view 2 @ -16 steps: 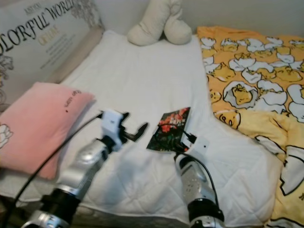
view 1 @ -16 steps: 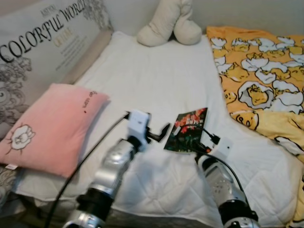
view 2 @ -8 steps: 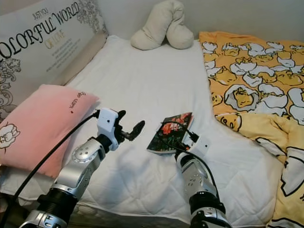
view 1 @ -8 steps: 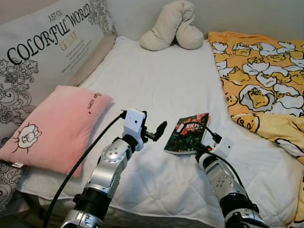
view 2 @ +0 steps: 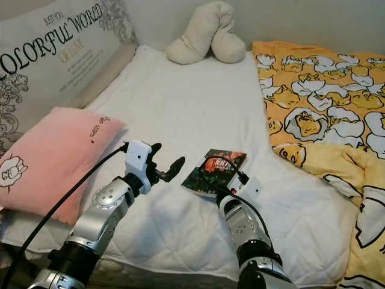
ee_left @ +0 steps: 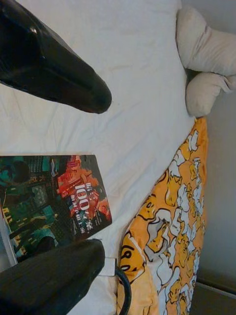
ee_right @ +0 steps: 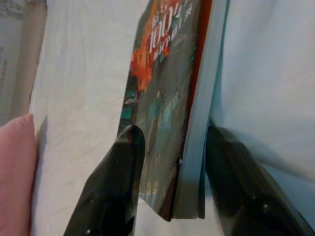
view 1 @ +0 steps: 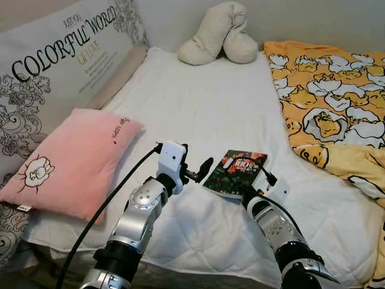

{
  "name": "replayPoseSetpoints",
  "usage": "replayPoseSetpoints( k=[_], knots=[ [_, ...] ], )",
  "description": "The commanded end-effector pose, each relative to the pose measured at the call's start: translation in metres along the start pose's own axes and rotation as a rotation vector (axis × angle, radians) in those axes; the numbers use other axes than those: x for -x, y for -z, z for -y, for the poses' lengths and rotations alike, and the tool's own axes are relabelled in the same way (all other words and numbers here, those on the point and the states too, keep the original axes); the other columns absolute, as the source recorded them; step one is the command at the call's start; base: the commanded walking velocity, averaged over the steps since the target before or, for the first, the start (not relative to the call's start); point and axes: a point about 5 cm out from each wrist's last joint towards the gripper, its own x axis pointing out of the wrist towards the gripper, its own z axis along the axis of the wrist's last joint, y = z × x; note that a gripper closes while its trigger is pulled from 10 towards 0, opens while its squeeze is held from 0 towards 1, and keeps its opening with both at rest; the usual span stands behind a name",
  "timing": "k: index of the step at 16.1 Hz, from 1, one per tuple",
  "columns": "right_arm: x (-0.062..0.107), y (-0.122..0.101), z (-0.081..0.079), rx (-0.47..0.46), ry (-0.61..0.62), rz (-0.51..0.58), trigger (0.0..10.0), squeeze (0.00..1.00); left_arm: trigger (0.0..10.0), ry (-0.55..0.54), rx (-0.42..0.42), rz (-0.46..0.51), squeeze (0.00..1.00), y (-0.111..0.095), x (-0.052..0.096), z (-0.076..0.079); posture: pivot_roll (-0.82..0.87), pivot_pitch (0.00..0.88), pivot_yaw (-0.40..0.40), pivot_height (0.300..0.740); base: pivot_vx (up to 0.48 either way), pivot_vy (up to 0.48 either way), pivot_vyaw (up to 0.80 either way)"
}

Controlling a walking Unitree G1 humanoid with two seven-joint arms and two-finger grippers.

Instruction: Clean up the room

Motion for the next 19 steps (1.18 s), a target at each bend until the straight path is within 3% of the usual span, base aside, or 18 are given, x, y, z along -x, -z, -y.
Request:
replayPoseSetpoints(
  k=[1,2,3,6,11,12,13,16,19],
  knots=[
    [-0.004,-0.007,-0.01,0.011,-0.014,0.02,10.0,0.0,10.0,0.014,-0.025,0.013,0.0,-0.003,0.0,0.002,0.17,0.0,0.048,0.74,0.0,0.0,0.0],
    [-0.004,-0.008,-0.013,0.025,-0.023,0.024,10.0,0.0,10.0,0.014,-0.025,0.014,0.0,-0.003,0.0,0.002,0.17,0.0,0.048,0.74,0.0,0.0,0.0],
    [-0.007,-0.014,-0.02,0.044,-0.042,0.041,0.0,0.0,10.0,0.02,-0.034,0.016,0.0,-0.003,0.0,0.003,0.17,0.0,0.045,0.74,0.0,0.0,0.0],
    [-0.009,-0.023,-0.029,0.076,-0.067,0.067,0.0,0.0,10.0,0.024,-0.039,0.019,0.0,-0.003,0.0,0.004,0.18,0.0,0.04,0.74,0.0,0.0,0.0],
    [-0.009,-0.034,-0.038,0.284,-0.095,0.143,0.0,0.0,10.0,0.024,-0.047,0.014,0.0,-0.002,-0.001,0.004,0.18,0.0,0.031,0.74,0.0,0.0,0.0],
    [-0.008,-0.036,-0.038,0.36,-0.085,0.172,0.0,0.0,10.0,0.021,-0.038,0.008,0.0,0.0,-0.001,0.004,0.17,0.0,0.028,0.74,0.0,0.0,0.0],
    [-0.003,-0.042,-0.037,0.484,-0.07,0.25,0.0,0.0,10.0,-0.006,0.014,0.0,0.0,0.003,-0.001,0.005,0.17,0.0,0.024,0.74,0.0,0.0,0.0],
    [0.006,-0.044,-0.031,0.553,-0.049,0.33,0.0,0.0,10.0,-0.049,0.09,-0.002,0.0,0.008,0.0,0.004,0.16,0.0,0.023,0.74,0.0,0.0,0.0],
    [0.017,-0.046,-0.029,0.603,-0.045,0.415,0.0,0.0,10.0,-0.034,0.108,0.0,0.0,0.009,0.001,0.009,0.15,0.0,0.027,0.74,0.0,0.415,0.0]
  ],
)
